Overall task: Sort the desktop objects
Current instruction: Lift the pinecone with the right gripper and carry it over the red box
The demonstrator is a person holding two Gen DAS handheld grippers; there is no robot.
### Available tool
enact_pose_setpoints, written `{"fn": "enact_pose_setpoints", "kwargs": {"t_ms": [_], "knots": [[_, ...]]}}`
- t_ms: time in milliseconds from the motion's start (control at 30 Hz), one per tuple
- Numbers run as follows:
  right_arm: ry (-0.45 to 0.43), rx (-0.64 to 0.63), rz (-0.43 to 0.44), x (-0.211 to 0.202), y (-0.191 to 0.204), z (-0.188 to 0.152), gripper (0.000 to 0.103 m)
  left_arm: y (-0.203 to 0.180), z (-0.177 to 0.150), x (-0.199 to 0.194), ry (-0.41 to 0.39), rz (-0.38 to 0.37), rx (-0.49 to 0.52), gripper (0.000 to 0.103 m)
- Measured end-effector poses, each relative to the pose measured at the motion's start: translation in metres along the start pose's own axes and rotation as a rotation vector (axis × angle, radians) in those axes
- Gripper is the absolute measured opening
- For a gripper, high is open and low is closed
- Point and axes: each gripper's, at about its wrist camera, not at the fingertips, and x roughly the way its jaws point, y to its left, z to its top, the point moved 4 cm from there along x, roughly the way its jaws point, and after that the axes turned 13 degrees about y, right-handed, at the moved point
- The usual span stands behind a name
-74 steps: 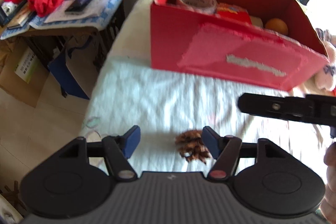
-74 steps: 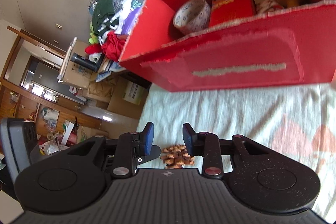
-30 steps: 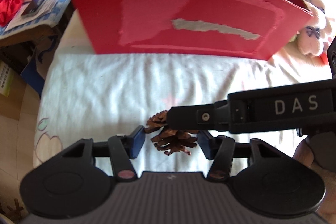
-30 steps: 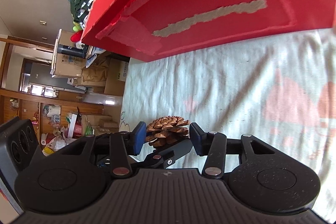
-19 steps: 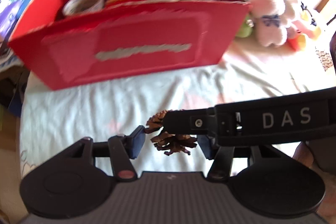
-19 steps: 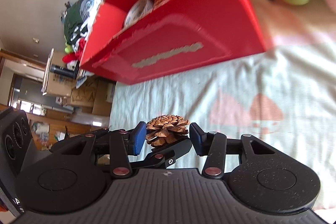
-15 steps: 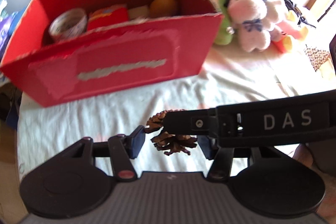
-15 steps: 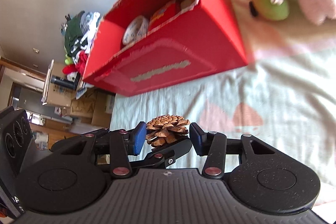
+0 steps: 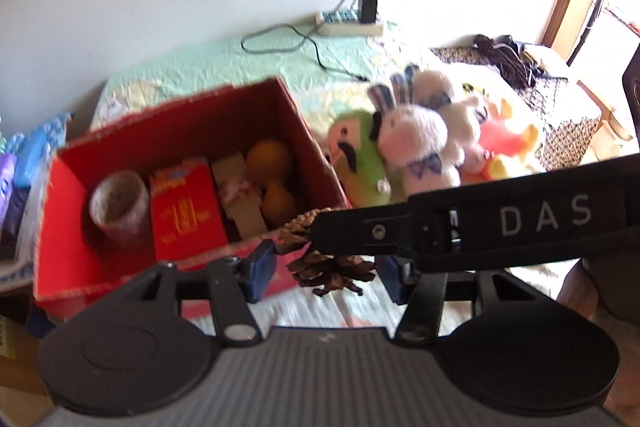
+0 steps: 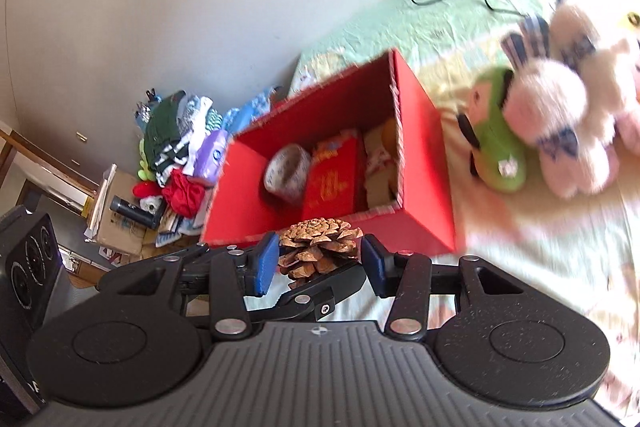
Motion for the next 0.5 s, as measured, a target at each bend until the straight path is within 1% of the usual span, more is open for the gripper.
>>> {"fn": "enact_pose_setpoints", "kwargs": {"t_ms": [100, 233, 400, 500], "knots": [[-0.007, -0.035, 0.015, 0.000, 0.011, 0.024, 0.049, 0.019, 0.019, -0.009, -0.030, 0.021, -0.007, 0.057], [0.001, -0.073, 0.035, 0.019, 0.030, 0.055, 0.049, 0.053, 0.038, -0.012, -0.041, 0.055, -0.030, 0.057], [0.049, -0.097, 0.042, 0.055, 0.046, 0.081, 0.049, 0.097, 0.051, 0.002, -0.012, 0.074, -0.057, 0.057], [0.088, -0.099, 0.047, 0.082, 0.050, 0.089, 0.049, 0.121, 0.051, 0.016, 0.021, 0.088, -0.079, 0.057]]}}
